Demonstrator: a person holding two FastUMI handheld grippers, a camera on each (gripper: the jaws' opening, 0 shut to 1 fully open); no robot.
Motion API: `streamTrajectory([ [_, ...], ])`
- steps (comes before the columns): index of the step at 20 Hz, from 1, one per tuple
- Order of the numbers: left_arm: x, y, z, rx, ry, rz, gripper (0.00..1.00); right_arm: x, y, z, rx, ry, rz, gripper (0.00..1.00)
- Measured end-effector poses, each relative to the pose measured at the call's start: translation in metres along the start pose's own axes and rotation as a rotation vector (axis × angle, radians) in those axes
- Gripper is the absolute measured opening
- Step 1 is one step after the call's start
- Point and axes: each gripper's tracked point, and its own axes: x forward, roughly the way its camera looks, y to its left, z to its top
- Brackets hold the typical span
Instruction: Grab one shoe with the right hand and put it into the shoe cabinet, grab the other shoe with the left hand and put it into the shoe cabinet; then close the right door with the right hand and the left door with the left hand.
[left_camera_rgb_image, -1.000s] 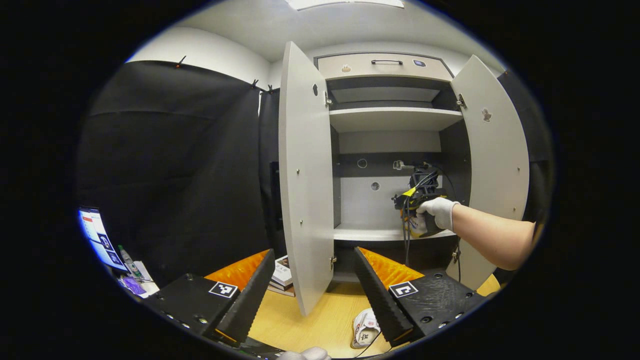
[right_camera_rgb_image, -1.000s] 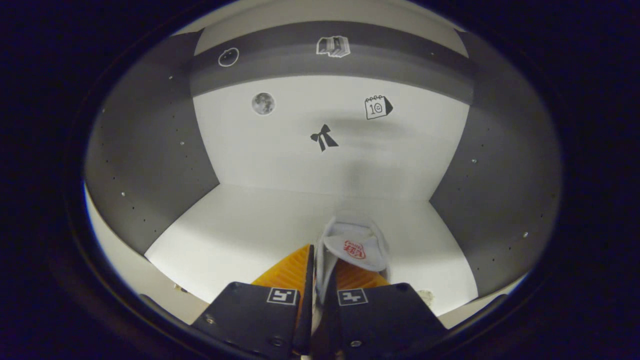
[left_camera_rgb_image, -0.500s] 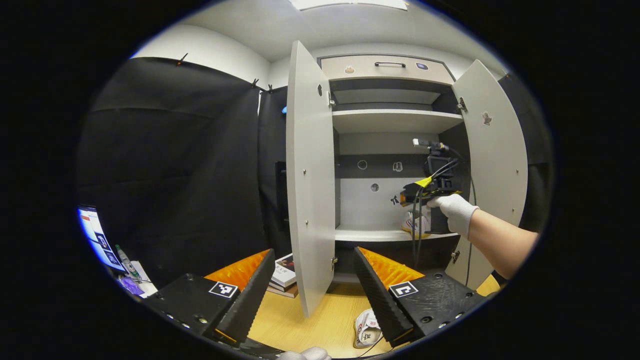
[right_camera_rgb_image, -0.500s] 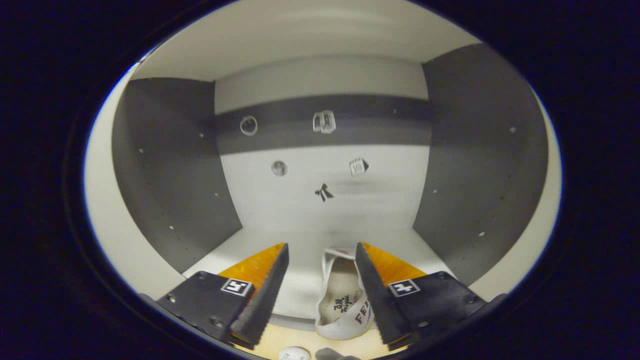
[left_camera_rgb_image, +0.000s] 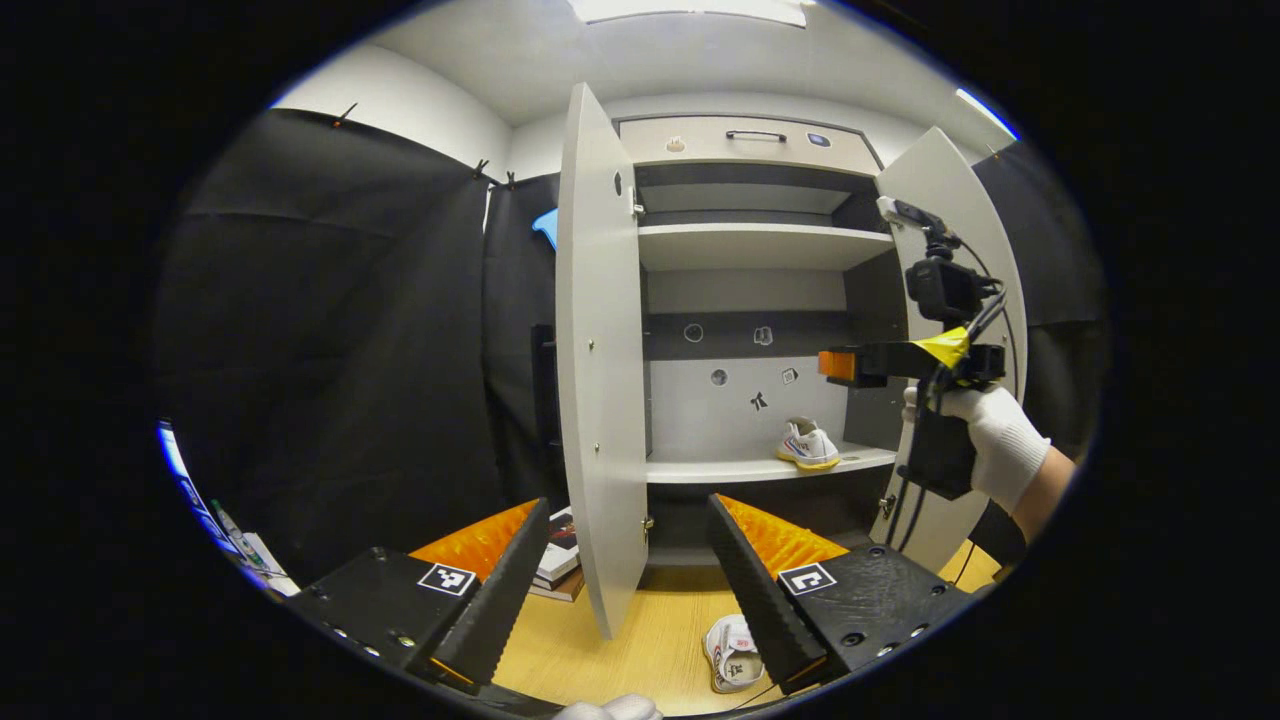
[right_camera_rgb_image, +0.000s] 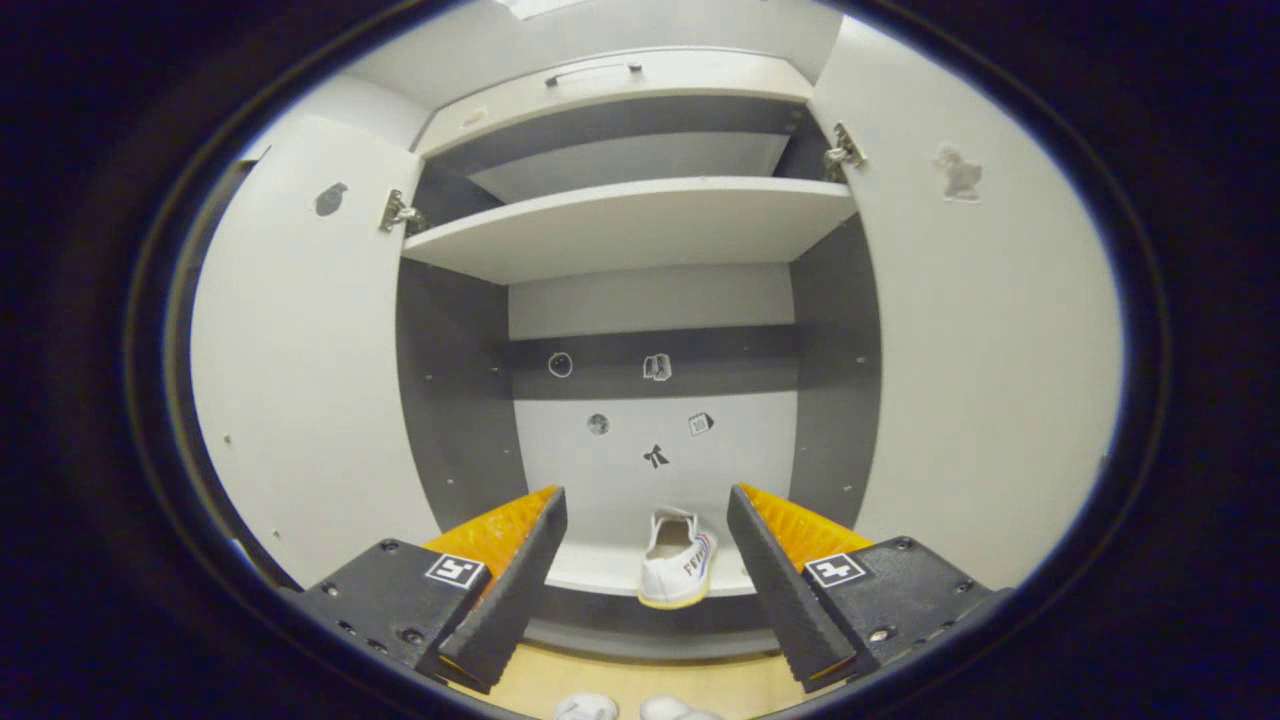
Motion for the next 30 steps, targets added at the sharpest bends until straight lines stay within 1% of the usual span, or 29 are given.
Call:
streamTrajectory([
  [1,0.000,-0.001,-0.002,0.002,0.000,-0.015,0.94,-0.020,-0.004,-0.008,0.003,-0.002,-0.001,0.99],
  [2,0.000,-0.004,-0.005,0.002,0.006,-0.031,0.84,-0.037,-0.007,-0.014,0.008,-0.009,0.001,0.99],
  [3,0.000,-0.006,-0.007,0.006,0.006,-0.046,0.94,-0.056,-0.012,-0.022,0.011,-0.012,-0.002,1.00],
  [7,-0.001,-0.020,-0.017,0.039,-0.001,-0.104,0.94,-0.121,-0.038,-0.066,0.003,0.006,-0.047,1.00],
  [8,-0.001,-0.025,-0.022,0.050,0.004,-0.122,0.94,-0.136,-0.044,-0.077,0.007,0.009,-0.056,0.99],
  [10,0.000,-0.031,-0.038,0.067,0.029,-0.138,0.94,-0.160,-0.059,-0.091,0.006,0.020,-0.086,1.00],
  [11,0.002,-0.037,-0.047,0.072,0.039,-0.150,1.00,-0.168,-0.065,-0.096,0.013,0.029,-0.100,0.98],
  [12,0.004,-0.041,-0.055,0.076,0.041,-0.162,0.96,-0.176,-0.070,-0.101,0.025,0.043,-0.112,0.98],
  [13,0.006,-0.046,-0.067,0.085,0.052,-0.173,0.96,-0.181,-0.075,-0.104,0.039,0.055,-0.116,0.98],
  [15,0.012,-0.057,-0.101,0.097,0.086,-0.194,0.96,-0.188,-0.084,-0.108,0.031,0.079,-0.129,1.00],
  [16,0.014,-0.066,-0.125,0.100,0.128,-0.211,0.96,-0.191,-0.088,-0.110,0.020,0.091,-0.135,1.00],
  [19,0.015,-0.086,-0.215,0.106,0.272,-0.248,0.97,-0.198,-0.092,-0.117,-0.006,0.127,-0.132,0.99],
  [20,0.014,-0.092,-0.246,0.093,0.340,-0.259,0.97,-0.201,-0.094,-0.123,-0.017,0.149,-0.134,1.00],
  [21,0.018,-0.099,-0.275,0.088,0.389,-0.272,0.97,-0.203,-0.095,-0.126,-0.025,0.167,-0.135,0.99],
  [23,0.020,-0.108,-0.324,0.095,0.491,-0.291,0.97,-0.204,-0.095,-0.132,-0.034,0.197,-0.130,1.00],
  [24,0.025,-0.111,-0.338,0.101,0.508,-0.296,0.97,-0.205,-0.093,-0.137,-0.041,0.214,-0.121,1.00],
  [26,0.037,-0.110,-0.364,0.124,0.553,-0.280,0.97,-0.203,-0.092,-0.147,-0.056,0.247,-0.111,0.99],
  [30,0.070,-0.105,-0.398,0.129,0.614,-0.250,0.96,-0.194,-0.083,-0.164,-0.053,0.305,-0.069,0.99],
])
